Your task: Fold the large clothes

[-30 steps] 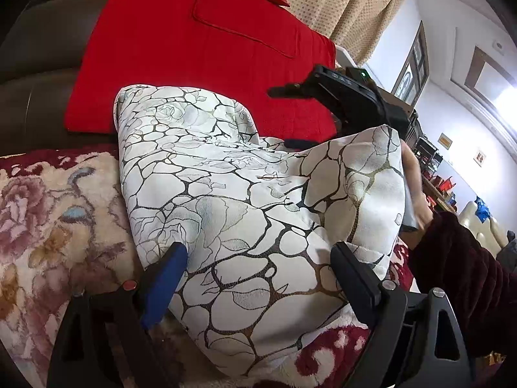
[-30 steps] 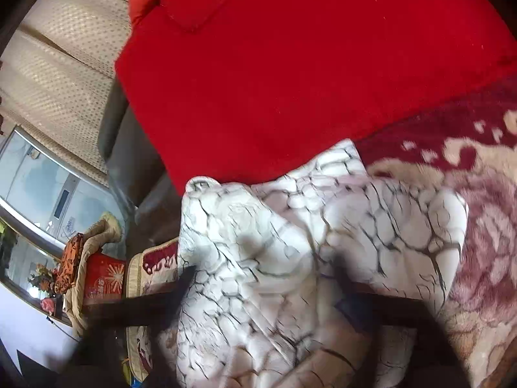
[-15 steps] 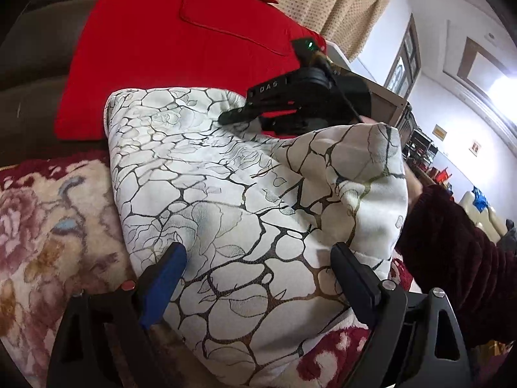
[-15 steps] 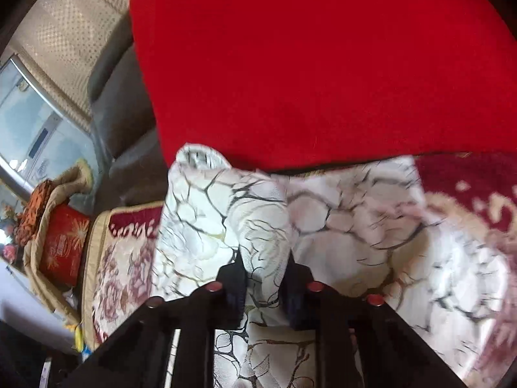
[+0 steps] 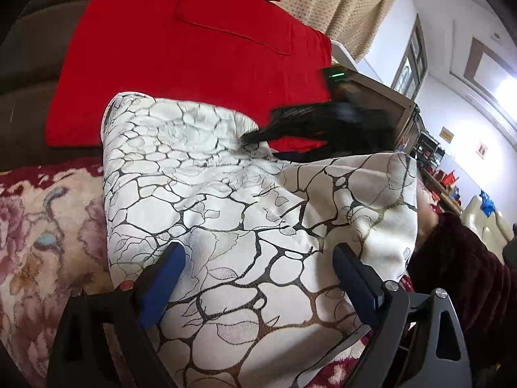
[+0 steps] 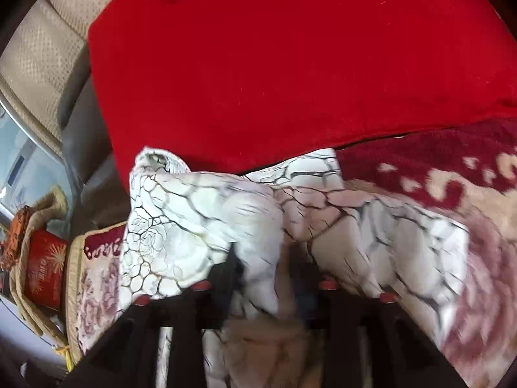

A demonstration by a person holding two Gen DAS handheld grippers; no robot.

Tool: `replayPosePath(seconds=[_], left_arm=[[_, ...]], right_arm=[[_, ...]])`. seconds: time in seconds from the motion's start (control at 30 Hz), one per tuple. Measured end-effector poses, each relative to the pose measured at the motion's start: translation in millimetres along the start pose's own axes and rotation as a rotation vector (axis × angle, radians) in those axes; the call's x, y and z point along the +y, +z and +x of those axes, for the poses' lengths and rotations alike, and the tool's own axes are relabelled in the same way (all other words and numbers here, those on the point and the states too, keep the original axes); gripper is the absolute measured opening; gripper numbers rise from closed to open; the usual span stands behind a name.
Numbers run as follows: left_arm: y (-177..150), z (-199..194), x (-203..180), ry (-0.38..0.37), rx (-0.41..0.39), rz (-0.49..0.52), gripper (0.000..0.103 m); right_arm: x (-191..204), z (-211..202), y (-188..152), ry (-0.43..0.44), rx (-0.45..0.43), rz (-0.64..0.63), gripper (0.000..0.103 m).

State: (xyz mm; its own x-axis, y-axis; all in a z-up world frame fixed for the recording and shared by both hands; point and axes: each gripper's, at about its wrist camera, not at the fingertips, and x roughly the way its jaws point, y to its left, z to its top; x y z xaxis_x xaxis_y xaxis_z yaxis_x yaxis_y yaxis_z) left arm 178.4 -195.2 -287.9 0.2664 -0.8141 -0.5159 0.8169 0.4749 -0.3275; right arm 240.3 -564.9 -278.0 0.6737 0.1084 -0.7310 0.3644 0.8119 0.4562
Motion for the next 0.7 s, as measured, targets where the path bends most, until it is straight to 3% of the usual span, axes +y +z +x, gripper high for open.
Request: replayPosePath(seconds=[0.17, 0.27, 0.37, 0.47, 0.53, 0.67, 0.7], left_arm=[[7, -31, 5, -0.057, -0.022, -0.061, 0.092], [3, -58, 4, 0.005, -0.061, -0.023, 0.092], [-6, -74, 19, 0.071, -0.062, -0.037, 0.093], [-15, -70, 33, 0.121, -0.019, -0.06, 0.092], [-22, -59, 30, 0.15, 0.032, -0.038, 0.092], [-27, -40, 14, 0.136, 0.059, 0.012, 0.093], [-27, -37, 12, 0.11, 0.068, 0.01, 0.093]], right_arm=[[17, -89, -15, 0.075, -0.181, -0.033, 0.068], [46, -131, -33, 0.153, -0.233, -0.139, 0.066], [79, -144, -64, 0.221, -0.215, -0.22, 0.057], [99, -137, -93, 0.218, -0.165, -0.266, 0.048], [99, -125, -110, 0.115, -0.143, -0.303, 0.037], [55, -91, -126, -0.246, -0.114, -0.262, 0.037], [35, -79, -129, -0.268, -0.083, -0.247, 0.039]])
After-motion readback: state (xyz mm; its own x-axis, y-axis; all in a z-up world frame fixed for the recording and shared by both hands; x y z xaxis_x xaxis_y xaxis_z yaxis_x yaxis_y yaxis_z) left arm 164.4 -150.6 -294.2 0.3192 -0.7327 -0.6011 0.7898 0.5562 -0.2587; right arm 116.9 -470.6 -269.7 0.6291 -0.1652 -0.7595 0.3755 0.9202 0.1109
